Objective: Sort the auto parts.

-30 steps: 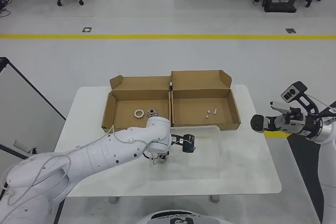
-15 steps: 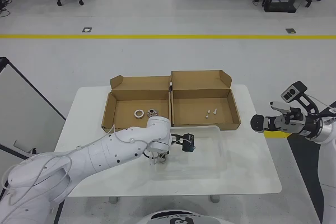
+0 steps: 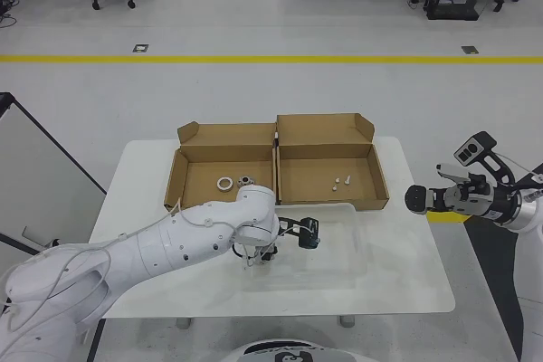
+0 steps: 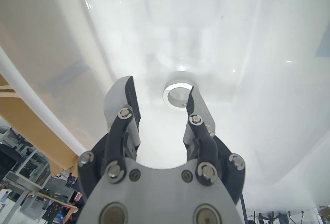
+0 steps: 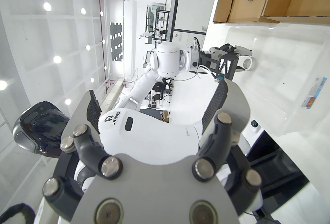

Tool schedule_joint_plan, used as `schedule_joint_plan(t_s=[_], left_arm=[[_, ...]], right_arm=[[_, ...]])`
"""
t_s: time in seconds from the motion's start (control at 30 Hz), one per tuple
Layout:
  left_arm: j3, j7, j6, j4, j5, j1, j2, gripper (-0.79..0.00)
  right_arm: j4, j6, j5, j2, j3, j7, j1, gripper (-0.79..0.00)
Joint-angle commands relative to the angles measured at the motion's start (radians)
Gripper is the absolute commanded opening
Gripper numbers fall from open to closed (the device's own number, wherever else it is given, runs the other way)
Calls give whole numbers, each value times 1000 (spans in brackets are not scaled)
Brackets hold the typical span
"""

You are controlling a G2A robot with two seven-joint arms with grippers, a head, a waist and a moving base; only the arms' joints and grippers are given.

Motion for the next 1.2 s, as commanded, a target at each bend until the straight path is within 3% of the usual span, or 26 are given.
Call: schedule_joint_plan(t_s=[0.0,1.07,1.1,1.17], left_arm=[[0,-3,3,-6,-11,-5,3,0],[0,-14,15,26,60,13,-3,0],[0,-15,16,29,64,13,-4,-15],[0,-16,17,33,72,18,-7,-123]], right_arm=[[0,0,0,0,0,0,0,0],[0,0,0,0,0,0,0,0],[0,0,0,0,0,0,0,0],[0,0,0,0,0,0,0,0]])
